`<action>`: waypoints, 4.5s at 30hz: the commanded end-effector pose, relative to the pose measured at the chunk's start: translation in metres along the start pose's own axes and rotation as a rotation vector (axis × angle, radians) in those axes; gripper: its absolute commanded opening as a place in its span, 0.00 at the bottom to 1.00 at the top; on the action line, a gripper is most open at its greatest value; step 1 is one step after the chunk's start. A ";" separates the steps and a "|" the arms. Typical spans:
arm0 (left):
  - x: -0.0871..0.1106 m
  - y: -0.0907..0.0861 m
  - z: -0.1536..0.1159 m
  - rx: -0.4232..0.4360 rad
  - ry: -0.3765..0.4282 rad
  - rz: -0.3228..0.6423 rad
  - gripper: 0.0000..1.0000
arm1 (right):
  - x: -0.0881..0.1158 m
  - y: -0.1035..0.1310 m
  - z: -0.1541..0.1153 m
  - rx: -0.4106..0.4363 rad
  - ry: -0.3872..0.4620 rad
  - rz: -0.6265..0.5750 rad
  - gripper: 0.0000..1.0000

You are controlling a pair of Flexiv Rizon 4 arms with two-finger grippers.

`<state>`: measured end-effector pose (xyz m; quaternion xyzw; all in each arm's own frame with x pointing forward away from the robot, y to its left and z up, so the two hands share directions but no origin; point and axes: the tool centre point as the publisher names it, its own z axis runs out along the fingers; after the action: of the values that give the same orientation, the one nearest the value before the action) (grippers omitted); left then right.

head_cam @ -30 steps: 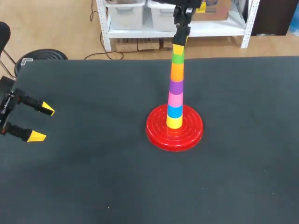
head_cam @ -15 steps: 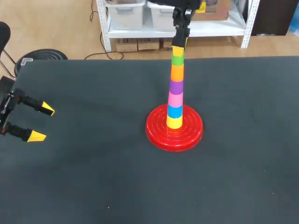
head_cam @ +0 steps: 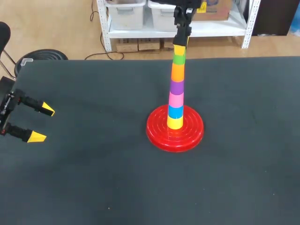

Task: Pick up and stack the cylinders on the red base in this order: pink,purple,orange,green

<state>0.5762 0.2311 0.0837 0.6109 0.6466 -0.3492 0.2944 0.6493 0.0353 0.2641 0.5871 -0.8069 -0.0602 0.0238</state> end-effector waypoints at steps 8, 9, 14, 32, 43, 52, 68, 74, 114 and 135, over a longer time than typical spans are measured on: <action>0.001 0.000 0.000 0.001 -0.002 0.003 1.00 | -0.002 0.000 0.007 -0.015 -0.007 -0.011 0.00; 0.001 0.000 0.000 0.001 -0.002 0.003 1.00 | -0.002 0.000 0.007 -0.014 -0.009 -0.012 0.00; 0.001 0.000 0.000 0.001 -0.002 0.003 1.00 | -0.001 0.001 0.003 -0.009 -0.021 -0.014 0.00; 0.001 0.000 0.000 0.001 -0.002 0.003 1.00 | -0.003 0.001 0.002 -0.019 -0.012 -0.019 0.00; 0.001 0.000 0.000 0.001 -0.002 0.003 1.00 | -0.001 0.004 -0.003 -0.010 -0.010 -0.016 0.00; 0.001 0.000 0.000 0.001 -0.002 0.003 1.00 | -0.001 0.002 0.004 -0.032 0.008 -0.009 0.00; 0.001 0.000 0.000 0.001 -0.002 0.003 1.00 | 0.000 -0.001 0.003 -0.025 0.004 -0.001 0.00; 0.001 0.000 0.000 0.001 -0.002 0.003 1.00 | 0.003 -0.003 0.002 -0.024 0.004 0.009 0.00; 0.001 0.000 0.000 0.001 -0.002 0.003 1.00 | -0.007 0.000 0.023 -0.015 0.096 0.010 0.00; 0.001 0.000 0.000 0.001 -0.002 0.003 1.00 | 0.005 0.013 0.006 0.052 -0.107 0.000 1.00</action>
<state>0.5762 0.2311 0.0837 0.6109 0.6466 -0.3492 0.2944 0.6529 0.0453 0.2584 0.5883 -0.8057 -0.0660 0.0217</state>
